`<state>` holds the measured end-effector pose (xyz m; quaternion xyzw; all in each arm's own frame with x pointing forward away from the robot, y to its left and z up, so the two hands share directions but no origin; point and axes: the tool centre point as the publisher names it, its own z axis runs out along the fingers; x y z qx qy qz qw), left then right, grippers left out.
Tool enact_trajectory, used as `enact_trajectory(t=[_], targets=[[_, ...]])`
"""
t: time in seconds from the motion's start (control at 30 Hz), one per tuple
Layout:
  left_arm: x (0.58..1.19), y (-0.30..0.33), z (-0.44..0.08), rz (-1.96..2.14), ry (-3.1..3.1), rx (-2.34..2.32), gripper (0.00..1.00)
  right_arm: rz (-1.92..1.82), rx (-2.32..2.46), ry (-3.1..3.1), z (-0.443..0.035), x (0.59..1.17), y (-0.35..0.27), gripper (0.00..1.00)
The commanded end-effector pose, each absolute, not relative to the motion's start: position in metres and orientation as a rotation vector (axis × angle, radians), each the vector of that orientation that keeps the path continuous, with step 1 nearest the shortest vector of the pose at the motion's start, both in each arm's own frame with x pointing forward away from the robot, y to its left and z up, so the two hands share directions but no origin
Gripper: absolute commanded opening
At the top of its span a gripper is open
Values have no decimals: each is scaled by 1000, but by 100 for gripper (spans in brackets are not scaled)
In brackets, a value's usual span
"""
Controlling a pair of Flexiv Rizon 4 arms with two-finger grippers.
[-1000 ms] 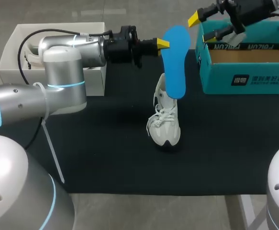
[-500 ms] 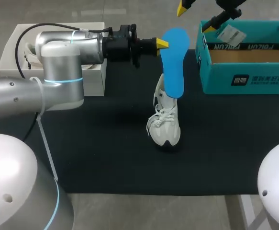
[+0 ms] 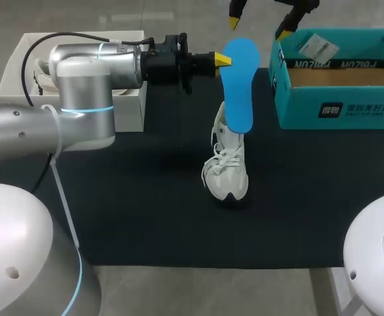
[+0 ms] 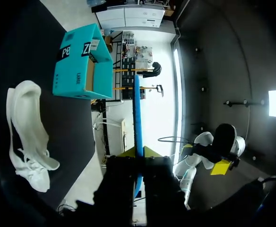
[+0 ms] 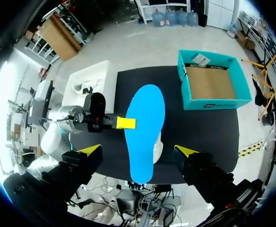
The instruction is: Take the shoe out of the shoebox, open the shoe tongue, remove and reinsert the insole, then place the shoe into the shoebox
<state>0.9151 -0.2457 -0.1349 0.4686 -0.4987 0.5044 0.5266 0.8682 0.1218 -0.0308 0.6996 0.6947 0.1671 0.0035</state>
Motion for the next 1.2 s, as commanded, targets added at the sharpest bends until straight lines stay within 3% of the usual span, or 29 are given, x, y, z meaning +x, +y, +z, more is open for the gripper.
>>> enact_trajectory(t=[0.03, 1.2], targets=[[918, -247, -138, 1198, -1195, 1114, 0, -26, 2033, 1986, -30, 877, 128, 100], [911, -244, -139, 1220, -1175, 1121, 0, 153, 2215, 2036, -44, 881, 123, 100]])
